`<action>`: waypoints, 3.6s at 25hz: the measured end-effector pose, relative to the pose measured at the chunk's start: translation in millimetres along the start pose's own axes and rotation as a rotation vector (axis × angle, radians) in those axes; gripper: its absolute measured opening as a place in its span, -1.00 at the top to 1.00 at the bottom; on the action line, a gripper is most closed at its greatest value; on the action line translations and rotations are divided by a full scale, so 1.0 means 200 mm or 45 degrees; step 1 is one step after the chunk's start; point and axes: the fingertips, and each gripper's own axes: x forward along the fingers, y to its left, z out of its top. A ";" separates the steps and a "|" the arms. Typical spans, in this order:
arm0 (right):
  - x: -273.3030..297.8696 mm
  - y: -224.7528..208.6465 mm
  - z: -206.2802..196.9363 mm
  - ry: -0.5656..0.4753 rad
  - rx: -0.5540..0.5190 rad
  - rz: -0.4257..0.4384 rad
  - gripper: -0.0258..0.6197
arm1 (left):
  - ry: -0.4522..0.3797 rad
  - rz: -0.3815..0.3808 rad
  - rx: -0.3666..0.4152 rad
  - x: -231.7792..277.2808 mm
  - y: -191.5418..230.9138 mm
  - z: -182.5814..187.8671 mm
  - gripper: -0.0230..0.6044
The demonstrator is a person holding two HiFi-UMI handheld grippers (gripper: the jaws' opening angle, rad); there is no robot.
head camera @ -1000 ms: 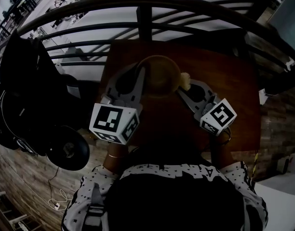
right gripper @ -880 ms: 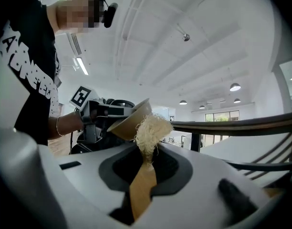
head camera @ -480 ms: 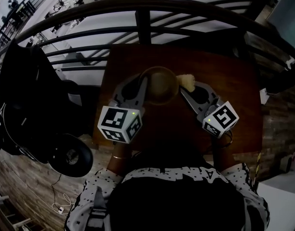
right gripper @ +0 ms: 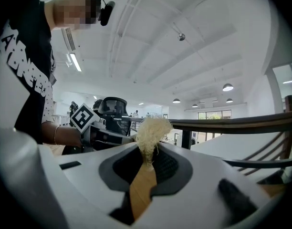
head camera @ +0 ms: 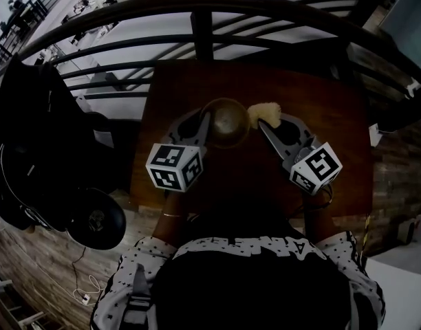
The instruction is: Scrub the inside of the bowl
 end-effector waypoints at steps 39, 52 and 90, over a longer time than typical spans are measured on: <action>-0.13 -0.09 -0.03 -0.034 0.028 -0.056 0.73 | 0.407 0.056 -0.206 0.22 0.10 -0.68 0.84; -0.14 -0.12 -0.03 -0.015 0.024 -0.060 0.73 | 0.518 0.055 -0.164 0.25 0.10 -0.79 0.84; -0.14 -0.13 -0.06 0.008 0.119 -0.119 0.73 | 0.574 0.094 -0.102 0.21 0.17 -0.81 0.58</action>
